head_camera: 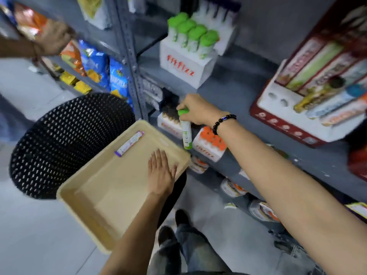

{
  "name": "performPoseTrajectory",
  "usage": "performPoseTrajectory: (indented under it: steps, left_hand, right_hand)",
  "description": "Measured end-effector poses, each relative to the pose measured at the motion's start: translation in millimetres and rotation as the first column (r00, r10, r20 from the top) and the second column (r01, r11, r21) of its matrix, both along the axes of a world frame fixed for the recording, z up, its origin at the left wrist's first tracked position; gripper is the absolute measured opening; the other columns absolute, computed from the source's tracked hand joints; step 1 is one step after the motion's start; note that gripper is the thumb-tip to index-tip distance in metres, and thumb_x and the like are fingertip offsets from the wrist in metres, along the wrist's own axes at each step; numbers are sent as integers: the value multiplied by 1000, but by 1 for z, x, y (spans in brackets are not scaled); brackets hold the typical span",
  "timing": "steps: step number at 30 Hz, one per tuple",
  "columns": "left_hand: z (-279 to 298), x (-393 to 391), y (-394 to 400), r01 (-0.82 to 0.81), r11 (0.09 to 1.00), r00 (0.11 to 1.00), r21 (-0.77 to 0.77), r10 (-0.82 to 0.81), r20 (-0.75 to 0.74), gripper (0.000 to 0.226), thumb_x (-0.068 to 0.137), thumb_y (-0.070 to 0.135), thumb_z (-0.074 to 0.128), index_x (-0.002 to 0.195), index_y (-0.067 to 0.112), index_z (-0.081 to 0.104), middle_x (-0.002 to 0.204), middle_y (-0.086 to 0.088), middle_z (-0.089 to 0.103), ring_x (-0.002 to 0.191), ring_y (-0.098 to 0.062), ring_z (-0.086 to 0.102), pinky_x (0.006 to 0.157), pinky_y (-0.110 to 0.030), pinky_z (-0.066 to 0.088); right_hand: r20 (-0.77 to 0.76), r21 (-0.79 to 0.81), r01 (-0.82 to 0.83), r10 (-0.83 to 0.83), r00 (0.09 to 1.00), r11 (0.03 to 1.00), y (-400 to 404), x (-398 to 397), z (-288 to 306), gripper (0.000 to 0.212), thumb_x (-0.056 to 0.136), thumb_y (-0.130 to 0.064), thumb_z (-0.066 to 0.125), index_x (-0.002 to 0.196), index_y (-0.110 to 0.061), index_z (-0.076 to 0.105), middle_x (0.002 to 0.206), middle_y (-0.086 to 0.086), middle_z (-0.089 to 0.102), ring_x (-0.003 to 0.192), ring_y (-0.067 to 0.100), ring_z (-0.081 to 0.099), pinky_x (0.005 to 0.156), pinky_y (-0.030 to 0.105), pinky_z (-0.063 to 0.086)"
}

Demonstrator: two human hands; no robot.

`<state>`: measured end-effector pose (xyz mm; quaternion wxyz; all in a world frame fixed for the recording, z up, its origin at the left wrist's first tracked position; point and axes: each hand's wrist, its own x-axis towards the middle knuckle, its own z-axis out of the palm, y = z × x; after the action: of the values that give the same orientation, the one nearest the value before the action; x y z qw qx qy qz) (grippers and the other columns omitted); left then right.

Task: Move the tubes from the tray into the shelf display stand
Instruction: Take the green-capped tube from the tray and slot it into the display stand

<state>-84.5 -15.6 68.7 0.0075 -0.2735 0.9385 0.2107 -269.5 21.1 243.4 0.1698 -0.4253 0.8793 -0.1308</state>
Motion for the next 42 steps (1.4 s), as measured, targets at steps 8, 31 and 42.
performPoseTrajectory:
  steps: [8,31,42]
  left_hand:
    - [85,-96,36,276,954,921,-117,-297,-252,65,92,40,28,131,-11,39,137,-33,40,129,-47,36,107,-56,29]
    - [90,-226,79,527,821,848,-221,-525,71,65,96,48,9,145,8,-4,157,-14,-4,143,-30,-7,117,-41,-4]
    - [90,-226,80,530,820,846,-218,-529,66,65,96,49,7,145,9,-6,157,-13,-7,143,-30,-10,116,-40,-6]
  right_hand:
    - [-206,-182,291,-326,923,939,128,-31,114,28,76,-9,59,99,7,66,104,29,65,101,39,59,79,41,52]
    - [-164,-123,539,-553,817,833,224,-113,173,17,85,-27,61,98,-22,71,95,-4,64,67,6,54,54,17,36]
    - [-22,43,551,-551,834,833,219,-119,185,27,79,-5,70,105,-11,70,99,5,66,65,7,56,48,14,44]
